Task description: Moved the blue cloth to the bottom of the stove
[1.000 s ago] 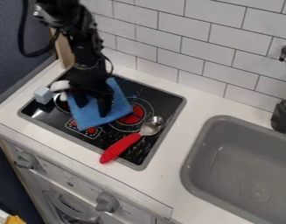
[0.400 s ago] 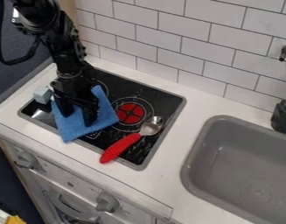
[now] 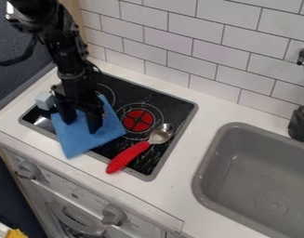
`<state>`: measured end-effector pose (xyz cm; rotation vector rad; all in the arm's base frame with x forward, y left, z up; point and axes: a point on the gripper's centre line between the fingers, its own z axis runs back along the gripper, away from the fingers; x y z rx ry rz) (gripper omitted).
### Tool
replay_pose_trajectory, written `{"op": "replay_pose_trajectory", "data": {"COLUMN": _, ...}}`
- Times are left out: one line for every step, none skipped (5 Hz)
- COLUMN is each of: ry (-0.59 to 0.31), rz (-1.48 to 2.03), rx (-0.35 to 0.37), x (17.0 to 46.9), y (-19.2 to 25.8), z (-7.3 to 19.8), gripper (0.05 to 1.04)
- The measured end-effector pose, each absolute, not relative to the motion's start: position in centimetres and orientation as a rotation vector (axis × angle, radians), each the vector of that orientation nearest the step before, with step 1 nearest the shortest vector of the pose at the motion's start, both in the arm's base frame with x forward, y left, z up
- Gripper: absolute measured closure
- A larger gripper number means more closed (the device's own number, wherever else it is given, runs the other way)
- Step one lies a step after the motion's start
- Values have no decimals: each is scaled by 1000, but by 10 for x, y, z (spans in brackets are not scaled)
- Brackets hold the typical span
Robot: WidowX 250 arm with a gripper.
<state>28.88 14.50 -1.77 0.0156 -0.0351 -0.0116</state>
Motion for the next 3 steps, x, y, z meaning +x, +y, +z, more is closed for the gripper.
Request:
{"op": "replay_pose_trajectory", "data": {"ry": -65, "rz": -19, "rx": -8, "x": 292, "y": 140, "z": 1, "gripper": 84}}
{"op": "replay_pose_trajectory", "data": {"ry": -128, "rz": -29, "rx": -5, "x": 297, "y": 139, "z": 27, "gripper": 84}}
{"op": "replay_pose_trajectory", "data": {"ry": -148, "rz": -22, "rx": 25, "x": 295, "y": 145, "z": 42, "gripper": 84}}
